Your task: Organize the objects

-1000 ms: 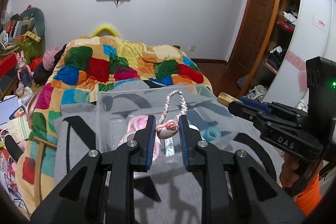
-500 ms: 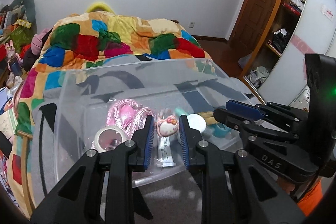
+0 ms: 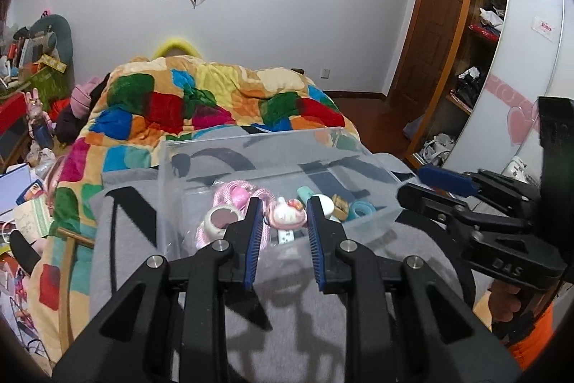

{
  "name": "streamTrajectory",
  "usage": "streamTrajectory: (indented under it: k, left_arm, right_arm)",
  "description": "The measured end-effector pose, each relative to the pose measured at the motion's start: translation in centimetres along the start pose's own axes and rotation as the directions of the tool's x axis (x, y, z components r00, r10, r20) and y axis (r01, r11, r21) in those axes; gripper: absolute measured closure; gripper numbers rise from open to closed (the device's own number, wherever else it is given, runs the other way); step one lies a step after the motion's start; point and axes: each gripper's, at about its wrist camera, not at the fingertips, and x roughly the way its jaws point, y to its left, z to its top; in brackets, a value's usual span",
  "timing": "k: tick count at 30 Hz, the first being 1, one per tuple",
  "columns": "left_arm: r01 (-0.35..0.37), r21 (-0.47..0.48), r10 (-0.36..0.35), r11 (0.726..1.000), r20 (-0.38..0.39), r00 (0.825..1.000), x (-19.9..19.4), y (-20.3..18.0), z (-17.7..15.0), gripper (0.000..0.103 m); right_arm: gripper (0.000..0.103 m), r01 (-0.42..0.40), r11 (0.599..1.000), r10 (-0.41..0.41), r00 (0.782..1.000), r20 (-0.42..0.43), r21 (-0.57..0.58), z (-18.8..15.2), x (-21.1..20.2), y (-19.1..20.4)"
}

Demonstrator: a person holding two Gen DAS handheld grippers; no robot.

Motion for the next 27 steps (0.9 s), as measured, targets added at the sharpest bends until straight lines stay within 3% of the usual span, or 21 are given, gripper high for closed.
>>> streamTrajectory:
  k: [9, 16, 17, 21, 27]
  left_arm:
    - [-0.013, -0.016, 0.012, 1.000, -0.013, 1.000, 0.5, 0.7, 0.6, 0.078]
    - [-0.004, -0.019, 0.003, 1.000, -0.011, 1.000, -0.5, 1.2, -1.9, 0.055]
    - [-0.006, -0.012, 0.006, 1.000, -0.022, 1.000, -0.5, 1.1, -2.6, 0.051]
    - [0.007, 0.009, -0.006, 1.000, -0.093, 0.996, 0.8, 0.5, -5.1, 0.050]
    - [0.007, 0.005, -0.006, 1.000, -0.240, 0.971, 5.6, -0.3, -7.3, 0.052]
  right_arm:
    - [0.059, -0.029, 0.999, 0.029, 1.000, 0.009, 0.037, -2.0, -1.6, 0.5]
    - [0.059, -0.045, 0.996, 0.046, 0.999, -0.009, 0.072, -3.1, -1.3, -0.2]
    - [0.059, -0.047, 0.996, 0.048, 0.999, -0.011, 0.074, -3.2, -1.3, -0.3]
    - [0.059, -0.054, 0.995, 0.057, 0.998, -0.028, 0.090, -4.0, -1.0, -0.5]
    - [0.059, -0.059, 0.994, 0.067, 0.994, -0.084, 0.096, -5.3, 0.4, -0.2]
